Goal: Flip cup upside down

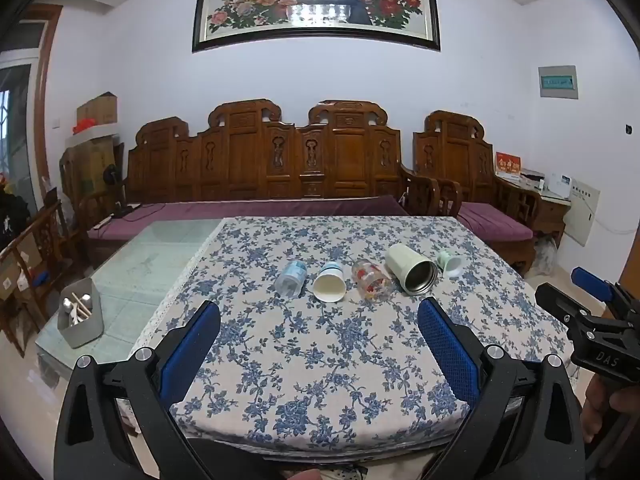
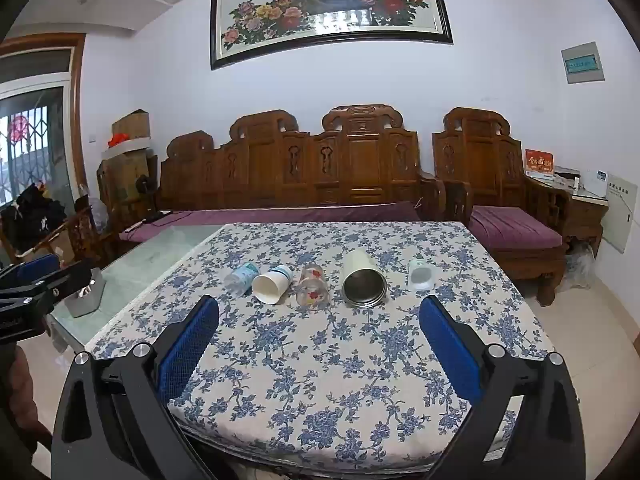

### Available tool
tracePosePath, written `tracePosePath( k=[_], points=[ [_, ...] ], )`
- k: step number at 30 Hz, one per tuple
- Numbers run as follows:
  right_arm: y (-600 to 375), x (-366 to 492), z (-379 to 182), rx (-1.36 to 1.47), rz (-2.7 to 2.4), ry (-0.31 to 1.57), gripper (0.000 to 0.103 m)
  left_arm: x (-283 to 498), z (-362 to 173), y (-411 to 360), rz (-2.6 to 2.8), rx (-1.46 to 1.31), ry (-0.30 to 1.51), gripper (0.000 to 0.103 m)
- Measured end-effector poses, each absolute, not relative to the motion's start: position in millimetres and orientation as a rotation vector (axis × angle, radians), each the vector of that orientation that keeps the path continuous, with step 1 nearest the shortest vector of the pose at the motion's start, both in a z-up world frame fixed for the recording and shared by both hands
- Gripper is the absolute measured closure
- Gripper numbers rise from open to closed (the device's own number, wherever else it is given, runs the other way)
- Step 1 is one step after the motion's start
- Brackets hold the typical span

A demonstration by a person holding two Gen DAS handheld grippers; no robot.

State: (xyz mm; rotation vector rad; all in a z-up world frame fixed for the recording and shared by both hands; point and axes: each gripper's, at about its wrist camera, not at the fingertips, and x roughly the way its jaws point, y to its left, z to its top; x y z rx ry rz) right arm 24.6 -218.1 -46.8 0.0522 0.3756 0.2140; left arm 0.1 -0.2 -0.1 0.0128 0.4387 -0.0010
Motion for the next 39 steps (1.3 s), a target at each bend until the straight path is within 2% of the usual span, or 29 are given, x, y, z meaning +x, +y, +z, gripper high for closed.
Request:
tracePosePath(
  k=[39],
  points=[
    [-215.5,24.6,-44.8,0.057,0.221,0.374,0.002,-2.4,14.5,-1.0,-0.008,-0.002,0.413,0.008]
  ],
)
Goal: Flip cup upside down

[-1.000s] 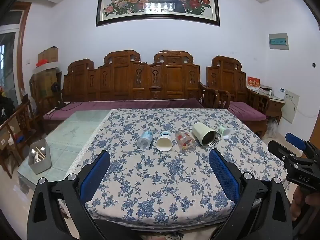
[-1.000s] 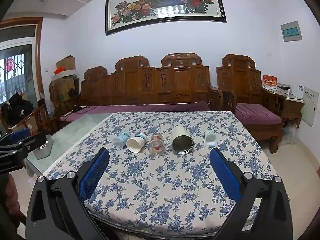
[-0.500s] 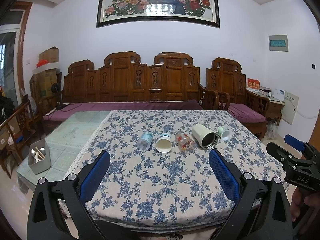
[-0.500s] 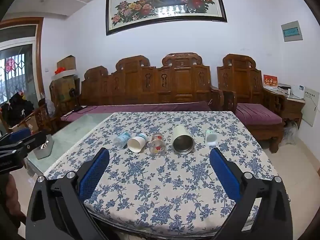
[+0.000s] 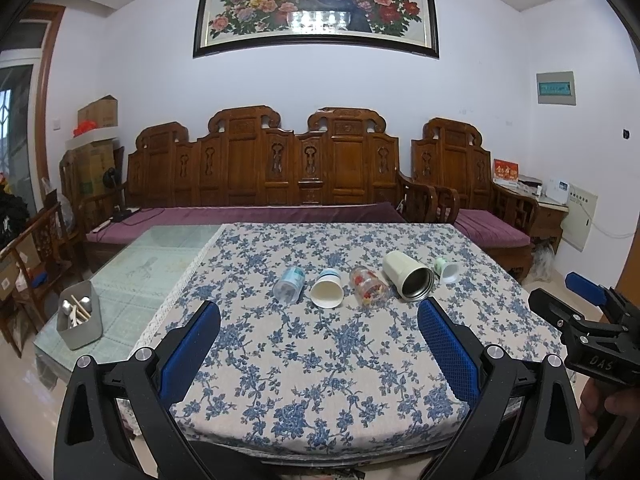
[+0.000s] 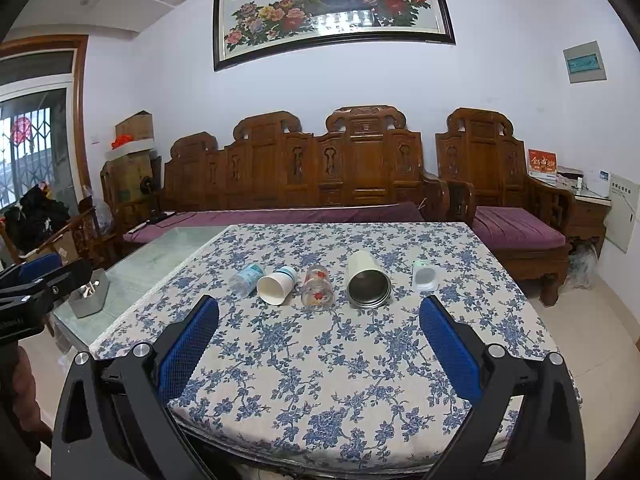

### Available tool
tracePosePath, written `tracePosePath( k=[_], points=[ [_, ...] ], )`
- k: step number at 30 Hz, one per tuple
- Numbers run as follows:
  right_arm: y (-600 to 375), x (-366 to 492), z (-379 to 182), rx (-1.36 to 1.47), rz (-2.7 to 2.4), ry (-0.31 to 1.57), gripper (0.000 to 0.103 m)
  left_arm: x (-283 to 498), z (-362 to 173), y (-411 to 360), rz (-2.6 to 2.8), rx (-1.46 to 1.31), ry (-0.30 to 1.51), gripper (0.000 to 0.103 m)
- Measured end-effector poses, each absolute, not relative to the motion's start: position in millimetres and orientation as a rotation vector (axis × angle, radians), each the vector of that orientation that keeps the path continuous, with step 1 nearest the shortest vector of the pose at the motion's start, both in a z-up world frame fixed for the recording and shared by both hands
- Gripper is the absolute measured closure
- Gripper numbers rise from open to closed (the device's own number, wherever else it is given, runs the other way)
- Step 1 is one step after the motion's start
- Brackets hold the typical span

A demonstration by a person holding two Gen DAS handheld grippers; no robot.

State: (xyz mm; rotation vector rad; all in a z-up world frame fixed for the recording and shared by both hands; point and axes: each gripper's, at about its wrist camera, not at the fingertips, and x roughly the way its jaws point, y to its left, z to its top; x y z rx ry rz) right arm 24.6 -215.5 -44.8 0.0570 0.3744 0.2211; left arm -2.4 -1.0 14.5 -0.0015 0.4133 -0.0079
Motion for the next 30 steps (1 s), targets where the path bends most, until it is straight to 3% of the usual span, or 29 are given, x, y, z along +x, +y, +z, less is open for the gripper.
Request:
tracePosePath(
  k=[30],
  points=[
    [-213.9,18.7,-38.3,0.062,0.229,0.368,0.002,-7.0,14.1,-3.9,-0.009,0.0,0.402,0.008]
  ],
)
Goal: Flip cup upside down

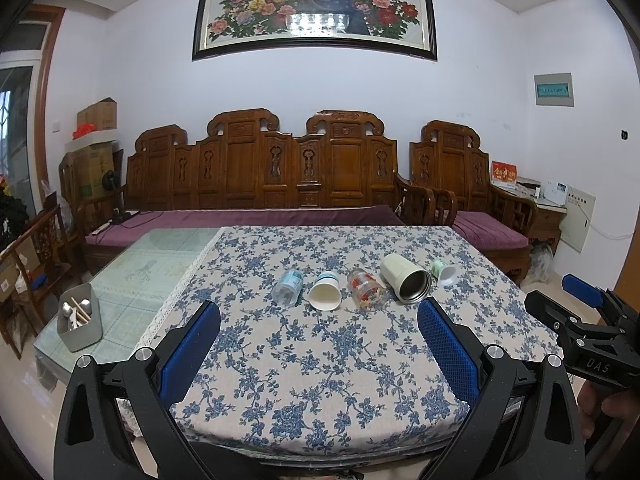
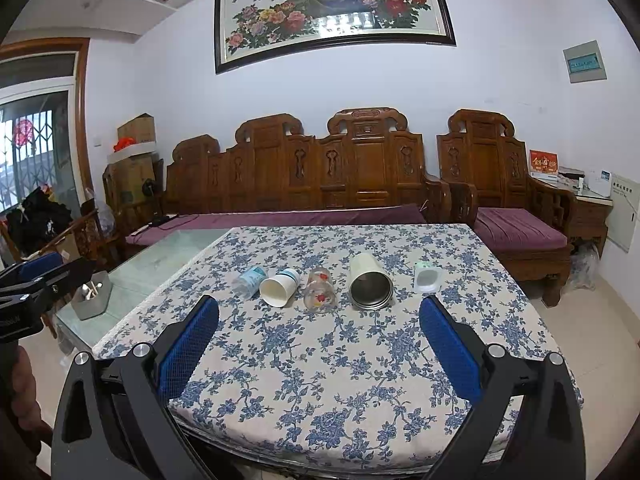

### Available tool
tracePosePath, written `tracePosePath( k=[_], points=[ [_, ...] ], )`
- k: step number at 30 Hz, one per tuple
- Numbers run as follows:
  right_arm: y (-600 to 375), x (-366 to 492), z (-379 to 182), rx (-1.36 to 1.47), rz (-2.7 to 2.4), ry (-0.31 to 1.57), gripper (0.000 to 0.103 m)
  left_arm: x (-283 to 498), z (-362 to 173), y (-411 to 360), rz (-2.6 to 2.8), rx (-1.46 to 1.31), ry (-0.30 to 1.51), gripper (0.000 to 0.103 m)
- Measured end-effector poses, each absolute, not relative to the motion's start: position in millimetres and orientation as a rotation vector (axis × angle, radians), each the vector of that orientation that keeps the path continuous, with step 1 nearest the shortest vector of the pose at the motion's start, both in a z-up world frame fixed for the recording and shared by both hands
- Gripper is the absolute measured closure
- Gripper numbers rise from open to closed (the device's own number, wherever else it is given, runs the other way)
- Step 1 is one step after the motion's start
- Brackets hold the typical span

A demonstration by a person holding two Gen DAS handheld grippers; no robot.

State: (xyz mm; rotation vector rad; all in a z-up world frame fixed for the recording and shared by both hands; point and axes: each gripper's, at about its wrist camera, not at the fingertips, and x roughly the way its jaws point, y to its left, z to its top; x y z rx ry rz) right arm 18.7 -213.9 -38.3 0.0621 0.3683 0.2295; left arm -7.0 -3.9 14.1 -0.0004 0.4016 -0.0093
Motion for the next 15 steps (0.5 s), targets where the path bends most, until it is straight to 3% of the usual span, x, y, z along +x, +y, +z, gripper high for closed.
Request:
tracePosePath(
  k=[15],
  points=[
    [-212.5,17.4,-37.5,0.062,0.232,0.369,0.002,-7.8,14.4,-4.8,-0.01,0.002,0.403,0.008]
  ],
)
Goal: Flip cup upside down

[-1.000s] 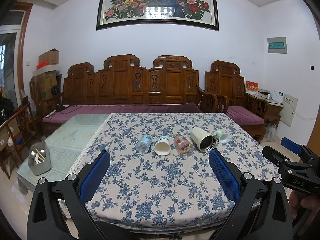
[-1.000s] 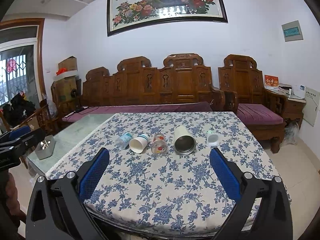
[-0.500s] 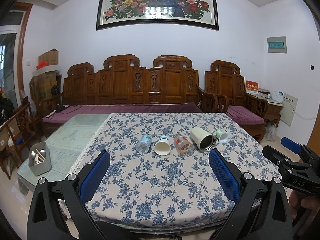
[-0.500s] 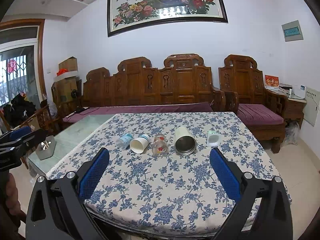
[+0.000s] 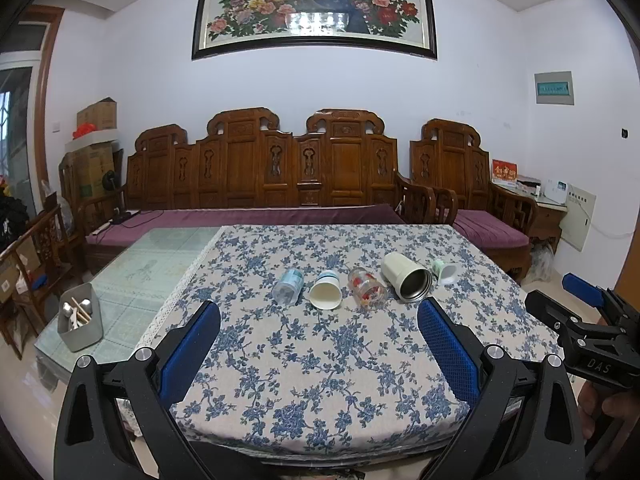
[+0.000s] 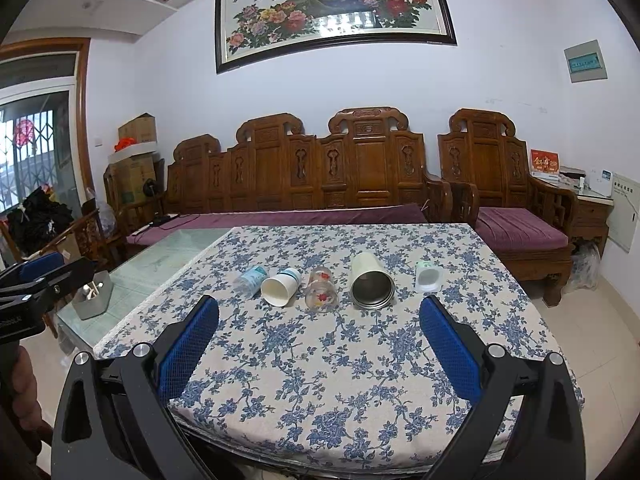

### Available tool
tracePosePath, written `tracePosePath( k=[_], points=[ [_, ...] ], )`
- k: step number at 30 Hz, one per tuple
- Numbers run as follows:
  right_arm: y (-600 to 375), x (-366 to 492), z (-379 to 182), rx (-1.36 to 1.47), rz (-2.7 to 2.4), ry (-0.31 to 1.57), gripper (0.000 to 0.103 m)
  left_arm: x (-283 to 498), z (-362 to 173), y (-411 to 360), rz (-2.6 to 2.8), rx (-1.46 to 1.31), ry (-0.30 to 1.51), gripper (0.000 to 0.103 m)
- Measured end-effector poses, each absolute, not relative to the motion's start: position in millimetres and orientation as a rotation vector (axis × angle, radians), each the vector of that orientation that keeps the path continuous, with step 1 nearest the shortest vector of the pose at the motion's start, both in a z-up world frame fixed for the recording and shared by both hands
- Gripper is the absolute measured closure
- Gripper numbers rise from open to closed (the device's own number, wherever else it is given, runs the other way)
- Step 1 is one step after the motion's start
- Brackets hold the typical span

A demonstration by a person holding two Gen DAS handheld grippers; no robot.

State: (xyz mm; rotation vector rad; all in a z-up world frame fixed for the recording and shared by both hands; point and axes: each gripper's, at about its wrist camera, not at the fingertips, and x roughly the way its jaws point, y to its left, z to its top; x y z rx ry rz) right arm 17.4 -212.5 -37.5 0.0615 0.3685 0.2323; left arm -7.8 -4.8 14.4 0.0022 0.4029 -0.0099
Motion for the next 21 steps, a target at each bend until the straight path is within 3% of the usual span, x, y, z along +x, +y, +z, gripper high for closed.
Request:
tracePosePath(
  k=[11,21],
  points=[
    [-210.0,26.8,-50.0,0.069,0.254,0.402,0.002,2.2,4.1,0.7,-0.018,-0.001,0.443,0.008],
    [-198.0,70.7,-85.5,0.045,0.296,0.493,0.002,47.2,-29.9,11.9,-0.046,0.046,0.586,0.008]
  ],
)
